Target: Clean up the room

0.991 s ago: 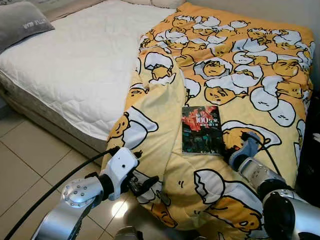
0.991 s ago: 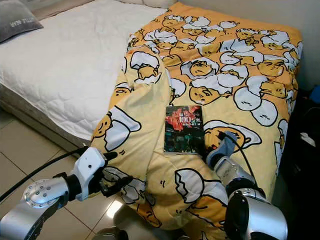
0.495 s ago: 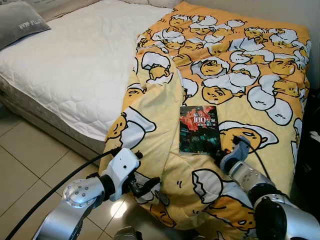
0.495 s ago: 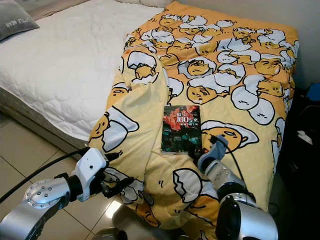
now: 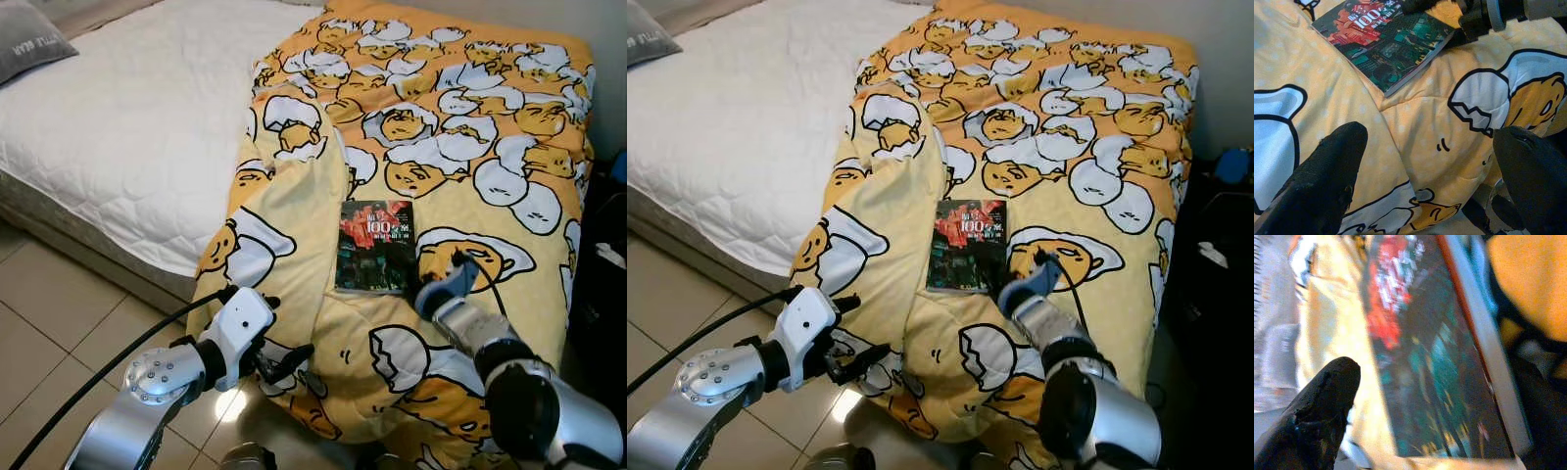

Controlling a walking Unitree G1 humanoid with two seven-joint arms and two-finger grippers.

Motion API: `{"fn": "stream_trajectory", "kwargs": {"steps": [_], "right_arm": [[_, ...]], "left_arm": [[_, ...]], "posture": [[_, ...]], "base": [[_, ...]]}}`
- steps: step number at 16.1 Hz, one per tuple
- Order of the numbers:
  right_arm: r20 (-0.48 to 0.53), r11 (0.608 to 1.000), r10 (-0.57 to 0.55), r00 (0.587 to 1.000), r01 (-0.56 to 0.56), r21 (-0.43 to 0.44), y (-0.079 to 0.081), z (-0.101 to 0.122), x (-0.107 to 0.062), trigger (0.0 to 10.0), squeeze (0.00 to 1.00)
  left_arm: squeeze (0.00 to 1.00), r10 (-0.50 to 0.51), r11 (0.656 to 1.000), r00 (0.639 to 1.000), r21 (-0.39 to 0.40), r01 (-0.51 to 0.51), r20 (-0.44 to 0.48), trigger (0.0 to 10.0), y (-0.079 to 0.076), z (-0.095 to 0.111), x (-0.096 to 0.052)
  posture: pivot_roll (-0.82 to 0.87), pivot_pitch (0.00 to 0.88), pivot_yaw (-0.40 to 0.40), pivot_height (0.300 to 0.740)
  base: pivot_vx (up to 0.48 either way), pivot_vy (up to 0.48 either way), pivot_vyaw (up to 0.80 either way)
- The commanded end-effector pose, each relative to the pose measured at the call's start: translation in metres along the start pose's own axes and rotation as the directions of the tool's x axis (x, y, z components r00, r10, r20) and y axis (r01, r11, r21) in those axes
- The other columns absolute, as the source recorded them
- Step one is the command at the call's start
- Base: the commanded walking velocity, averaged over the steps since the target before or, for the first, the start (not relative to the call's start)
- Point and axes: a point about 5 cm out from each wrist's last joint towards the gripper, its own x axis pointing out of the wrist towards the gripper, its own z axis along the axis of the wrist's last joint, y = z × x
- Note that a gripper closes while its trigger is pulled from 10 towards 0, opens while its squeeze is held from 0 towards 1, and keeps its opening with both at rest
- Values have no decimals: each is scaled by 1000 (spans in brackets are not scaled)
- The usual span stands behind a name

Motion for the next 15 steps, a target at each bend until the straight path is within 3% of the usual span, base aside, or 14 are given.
{"fn": "stream_trajectory", "kwargs": {"steps": [1,4,5,8,9,11,12,13,14,15], "right_arm": [[-15,999,36,999,-36,31,7,0,2,10000,0],[-96,998,-47,994,42,-55,-8,-17,-1,10000,0],[-134,989,-105,985,89,-122,-17,-28,-3,10000,0],[-141,977,-174,975,153,-150,-26,-41,-4,10000,0],[-131,969,-209,969,188,-161,-28,-49,-3,10000,0],[-69,996,-81,994,78,-37,-7,-41,5,10000,0],[-21,1000,-20,1000,21,23,4,-32,9,5059,0],[8,999,7,1000,-7,50,10,-26,10,2314,0],[25,998,18,1000,-19,58,12,-22,10,0,0],[40,998,24,999,-26,60,13,-18,10,0,0]], "left_arm": [[518,-2,1000,1000,-8,1,-5,10000,0,-2,0],[510,0,1000,1000,-11,0,-5,10000,-2,-2,1],[506,0,1000,1000,-11,0,-8,10000,-3,-2,0],[506,11,1000,1000,-4,-12,-21,10000,-1,-3,-6],[502,42,999,999,2,-42,-35,10000,3,-5,-14],[502,56,998,998,2,-55,-38,10000,6,-6,-18],[498,61,998,997,4,-61,-38,10000,7,-6,-18],[494,63,998,997,5,-63,-35,10000,8,-5,-16],[490,65,998,997,6,-65,-31,10000,9,-4,-15],[482,64,998,998,8,-64,-27,10000,9,-3,-13]], "posture": [[175,89,13,740],[177,92,9,740],[191,103,9,740],[219,118,11,740],[241,121,12,740],[248,115,11,740],[247,104,12,740],[247,100,12,740],[247,96,12,740],[246,93,12,740]], "base": [[0,0,0],[0,0,0],[0,0,0],[0,0,0],[0,0,0],[0,0,0],[0,0,0],[0,0,0],[0,0,0],[0,0,0]]}}
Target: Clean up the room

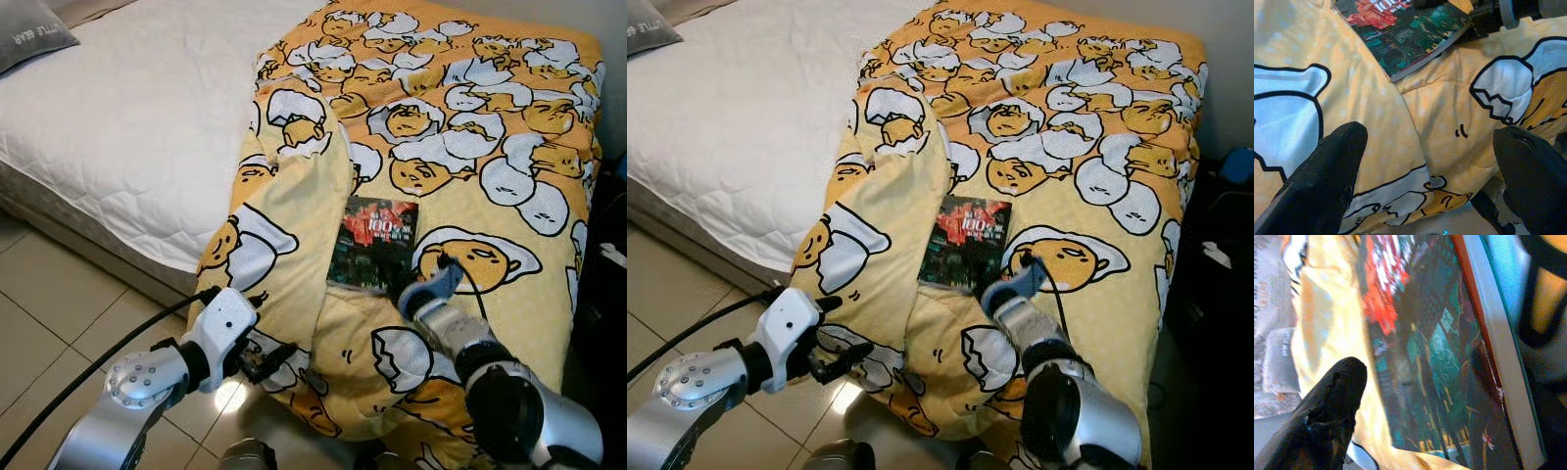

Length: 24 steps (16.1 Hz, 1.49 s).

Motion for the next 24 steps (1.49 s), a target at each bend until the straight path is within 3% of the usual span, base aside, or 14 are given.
{"fn": "stream_trajectory", "kwargs": {"steps": [1,21,24], "right_arm": [[13,1000,20,1000,-20,12,4,3,1,0,0],[12,998,10,1000,-9,-56,3,5,1,0,0],[11,999,26,1000,-25,-44,4,5,1,0,0]], "left_arm": [[478,4,1000,1000,3,-4,5,10000,0,2,0],[455,-44,999,998,-14,44,44,10000,0,11,7],[459,-28,1000,998,-9,29,65,10000,7,13,11]], "posture": [[246,88,11,740],[244,31,2,740],[232,0,-1,740]], "base": [[0,0,0],[0,0,0],[0,0,0]]}}
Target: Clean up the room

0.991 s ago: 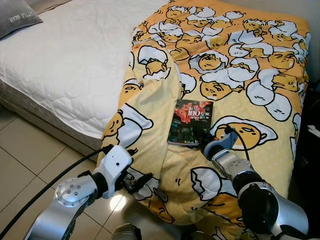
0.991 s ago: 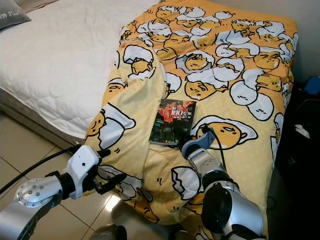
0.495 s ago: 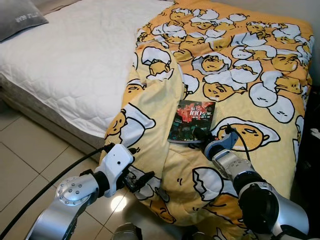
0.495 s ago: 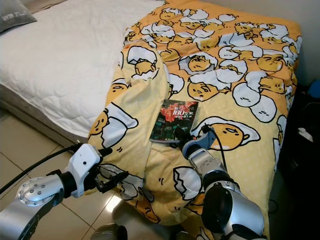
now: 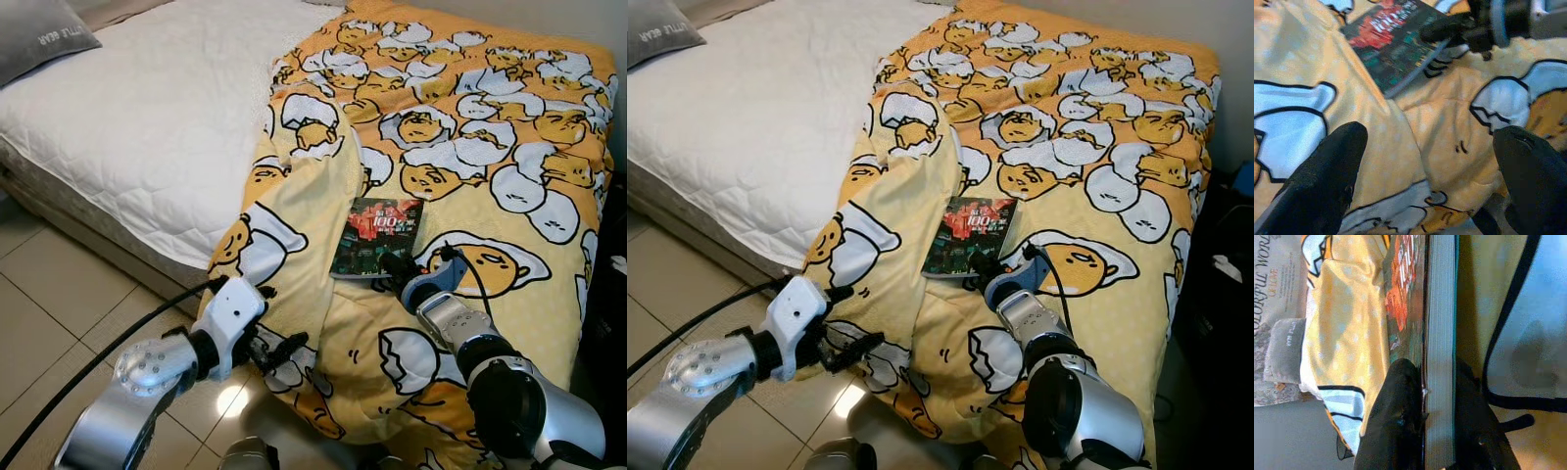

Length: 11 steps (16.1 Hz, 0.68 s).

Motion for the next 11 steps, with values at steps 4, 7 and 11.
{"fn": "stream_trajectory", "kwargs": {"steps": [4,7,11], "right_arm": [[59,996,91,994,-89,-29,7,19,-2,0,0],[126,978,163,979,-143,-153,9,48,-12,0,0],[249,898,238,939,-115,-424,26,66,-44,0,0]], "left_arm": [[443,69,997,995,-51,-66,73,10000,12,5,7],[427,166,985,982,-61,-161,85,10000,18,2,14],[412,341,935,940,-121,-335,34,10000,24,-10,12]], "posture": [[168,0,20,740],[112,0,41,740],[55,0,56,740]], "base": [[0,0,0],[0,0,0],[0,0,0]]}}
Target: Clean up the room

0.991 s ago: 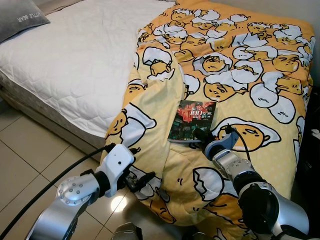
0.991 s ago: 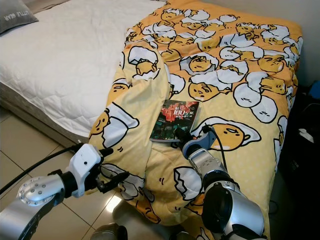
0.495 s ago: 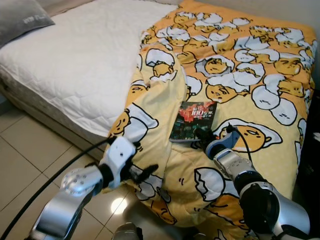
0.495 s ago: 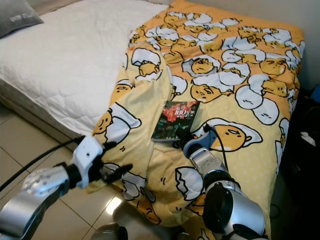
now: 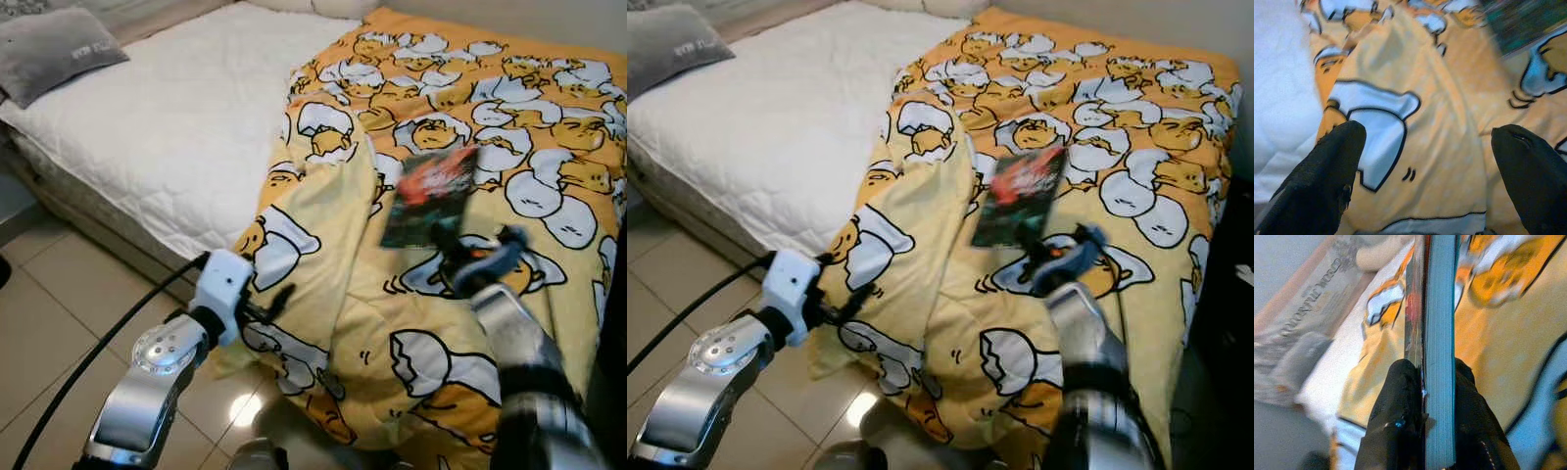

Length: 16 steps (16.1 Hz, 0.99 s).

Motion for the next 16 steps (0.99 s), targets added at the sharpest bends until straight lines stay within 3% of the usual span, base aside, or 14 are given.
{"fn": "stream_trajectory", "kwargs": {"steps": [1,2,3,4,5,6,7,8,11,12,15,16], "right_arm": [[60,998,22,998,-18,-66,18,15,0,0,0],[80,983,18,997,-2,-186,29,16,-11,3373,0],[86,951,22,996,6,-310,39,12,-19,10000,0],[90,919,3,996,33,-394,48,6,-29,10000,0],[103,903,-22,994,64,-426,51,5,-34,10000,0],[140,838,-77,987,140,-528,51,3,-43,10000,0],[119,830,-179,977,215,-515,41,-8,-52,10000,0],[112,845,-200,973,229,-482,39,-10,-55,10000,0],[166,782,-282,945,327,-531,32,-6,-61,10000,0],[206,765,-314,927,375,-523,33,-5,-60,10000,0],[266,790,-265,927,367,-491,42,2,-56,10000,0],[284,781,-267,921,380,-496,42,2,-53,10000,0]], "left_arm": [[365,44,999,999,-11,-44,-17,10000,4,-2,-2],[114,101,995,995,3,-101,-11,10000,8,-2,-2],[0,146,989,989,-20,-145,2,10000,12,-2,-2],[0,173,984,984,-59,-170,45,10000,14,3,-4],[0,185,982,981,-60,-181,62,10000,14,5,-4],[0,196,980,974,-69,-189,115,10000,12,12,-1],[0,195,979,975,-77,-188,109,10000,9,13,3],[0,186,981,976,-78,-177,112,10000,7,14,3],[0,233,970,963,-104,-220,138,10000,6,17,3],[0,292,956,945,-78,-283,148,10000,14,18,1],[0,354,935,924,-55,-350,143,10000,27,18,-3],[0,363,932,921,-48,-360,140,10000,28,18,-3]], "posture": [[66,0,49,740],[69,0,55,740],[53,0,68,740],[30,0,80,740],[25,0,83,740],[32,0,79,740],[21,0,77,740],[14,0,79,740],[25,0,80,740],[38,0,75,740],[57,0,70,740],[73,0,72,740]], "base": [[0,0,0],[0,0,0],[0,0,0],[0,0,0],[0,0,0],[0,0,0],[0,0,0],[0,0,-769],[0,0,-800],[0,0,-800],[0,0,-792],[0,330,0]]}}
